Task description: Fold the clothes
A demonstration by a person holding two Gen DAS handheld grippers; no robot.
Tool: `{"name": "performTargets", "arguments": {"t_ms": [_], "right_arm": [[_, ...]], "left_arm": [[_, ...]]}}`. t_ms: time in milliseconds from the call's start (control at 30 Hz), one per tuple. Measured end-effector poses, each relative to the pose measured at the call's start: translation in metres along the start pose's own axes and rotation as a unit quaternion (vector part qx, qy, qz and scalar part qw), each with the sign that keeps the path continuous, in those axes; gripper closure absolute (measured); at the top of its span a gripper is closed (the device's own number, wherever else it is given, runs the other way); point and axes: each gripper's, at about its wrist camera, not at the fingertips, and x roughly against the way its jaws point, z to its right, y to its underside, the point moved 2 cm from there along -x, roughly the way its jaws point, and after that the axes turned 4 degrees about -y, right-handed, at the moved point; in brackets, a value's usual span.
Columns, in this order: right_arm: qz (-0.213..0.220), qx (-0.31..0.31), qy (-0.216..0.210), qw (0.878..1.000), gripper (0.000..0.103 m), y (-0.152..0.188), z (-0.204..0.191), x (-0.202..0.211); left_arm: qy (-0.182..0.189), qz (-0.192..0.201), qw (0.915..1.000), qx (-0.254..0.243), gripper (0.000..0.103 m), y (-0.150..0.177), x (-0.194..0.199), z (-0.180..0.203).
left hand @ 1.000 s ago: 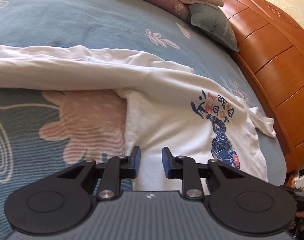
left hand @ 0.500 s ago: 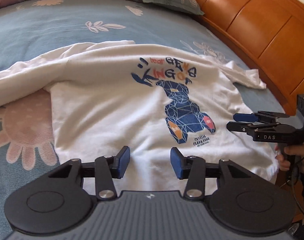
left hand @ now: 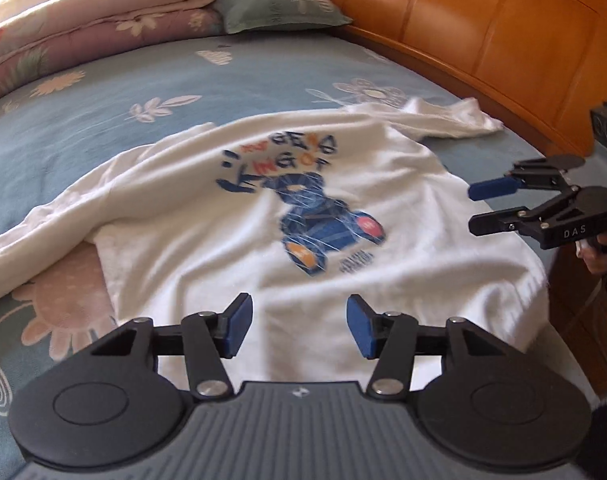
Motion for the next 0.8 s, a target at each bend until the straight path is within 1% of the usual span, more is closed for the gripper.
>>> {"name": "performTargets", "arguments": {"t_ms": [67,133,200,233,267,300,333,367,400,433,467,533,633,667,700,733,800], "right_arm": [[-0.007,0.016,-0.054,0.998,0.037,0.018,-0.021,0.012],[-0.019,0.012,-0.082,0.996,0.037,0.032,-0.034,0.011],[-0.040,-0.015,-0.072,0.997,0.037,0.047,-0.036,0.002],[-0.057,-0.039,-0.067,0.995,0.037,0.056,-0.036,-0.003],[-0.069,-0.058,-0.070,0.993,0.036,0.066,-0.036,-0.003],[-0.059,-0.056,-0.073,0.994,0.034,0.074,-0.040,0.004],[-0.051,-0.053,-0.077,0.994,0.032,0.081,-0.044,0.011],[-0.054,-0.043,-0.080,0.994,0.031,0.083,-0.049,0.017],[-0.067,-0.033,-0.081,0.994,0.031,0.082,-0.051,0.020],[-0.070,-0.030,-0.080,0.994,0.032,0.076,-0.050,0.022],[-0.060,-0.031,-0.079,0.995,0.032,0.068,-0.048,0.024],[-0.022,-0.036,-0.074,0.996,0.031,0.045,-0.040,0.023],[0.007,-0.050,-0.069,0.996,0.031,0.015,-0.031,-0.002],[0.006,-0.056,-0.073,0.996,0.031,0.009,-0.029,-0.014],[0.002,-0.061,-0.071,0.996,0.031,0.006,-0.028,-0.024],[-0.004,-0.064,-0.060,0.996,0.031,0.006,-0.027,-0.034],[-0.026,-0.063,-0.028,0.997,0.031,0.014,-0.023,-0.049]], "left_arm": [[0.024,-0.005,0.9995,-0.021,0.047,0.017,0.006,0.016],[0.039,-0.032,0.9986,-0.016,0.047,0.035,0.001,0.025],[0.029,-0.075,0.9967,0.016,0.048,0.055,-0.007,0.024],[0.026,-0.068,0.9968,0.032,0.049,0.064,-0.002,0.022],[0.034,-0.073,0.9956,0.048,0.045,0.070,0.003,0.021],[0.042,-0.079,0.9939,0.063,0.042,0.076,0.009,0.020],[0.046,-0.089,0.9926,0.069,0.042,0.081,0.015,0.019],[0.045,-0.100,0.9920,0.063,0.042,0.081,0.020,0.018],[0.044,-0.111,0.9912,0.057,0.042,0.081,0.024,0.018],[0.034,-0.111,0.9923,0.043,0.042,0.075,0.027,0.018],[0.025,-0.097,0.9945,0.031,0.042,0.066,0.029,0.016],[0.013,-0.067,0.9975,0.018,0.041,0.046,0.030,0.013],[0.021,-0.033,0.9985,0.037,0.040,0.017,0.011,0.008],[0.024,-0.021,0.9985,0.044,0.040,0.008,0.004,0.006],[0.031,-0.023,0.9983,0.045,0.040,0.006,-0.003,0.008],[0.037,-0.025,0.9979,0.046,0.040,0.005,-0.011,0.010],[0.048,-0.052,0.9963,0.048,0.039,0.015,-0.026,0.017]]}}
